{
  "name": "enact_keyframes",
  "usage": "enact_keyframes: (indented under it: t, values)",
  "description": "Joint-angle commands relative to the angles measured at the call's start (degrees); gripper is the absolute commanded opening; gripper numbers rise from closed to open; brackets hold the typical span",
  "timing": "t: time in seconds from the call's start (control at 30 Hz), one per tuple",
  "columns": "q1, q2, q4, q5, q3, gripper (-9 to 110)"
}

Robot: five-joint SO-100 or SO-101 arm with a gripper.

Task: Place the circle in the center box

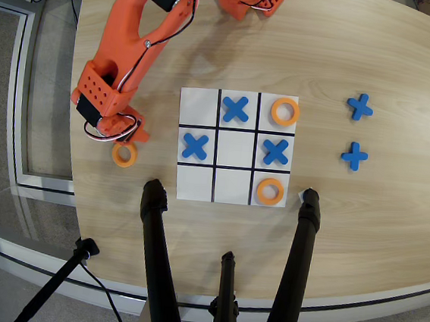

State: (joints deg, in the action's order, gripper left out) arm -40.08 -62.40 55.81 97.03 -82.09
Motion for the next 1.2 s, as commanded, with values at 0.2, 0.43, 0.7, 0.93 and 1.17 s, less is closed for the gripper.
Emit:
enact_keyframes:
  t: [0.2, 0.43, 0.7, 0.93, 1.17]
  values:
    - [-1.0, -1.8, 6.3, 1.8, -0.5, 22]
    - [-1.1, -2.3, 7.2, 2.0, -2.1, 22]
    - [-1.6, -2.4, 11.5, 1.6, -4.0, 22]
    - [-1.4, -2.2, 11.5, 1.6, -4.4, 16]
    - [-1.3, -2.2, 10.5, 2.0, -5.8, 3]
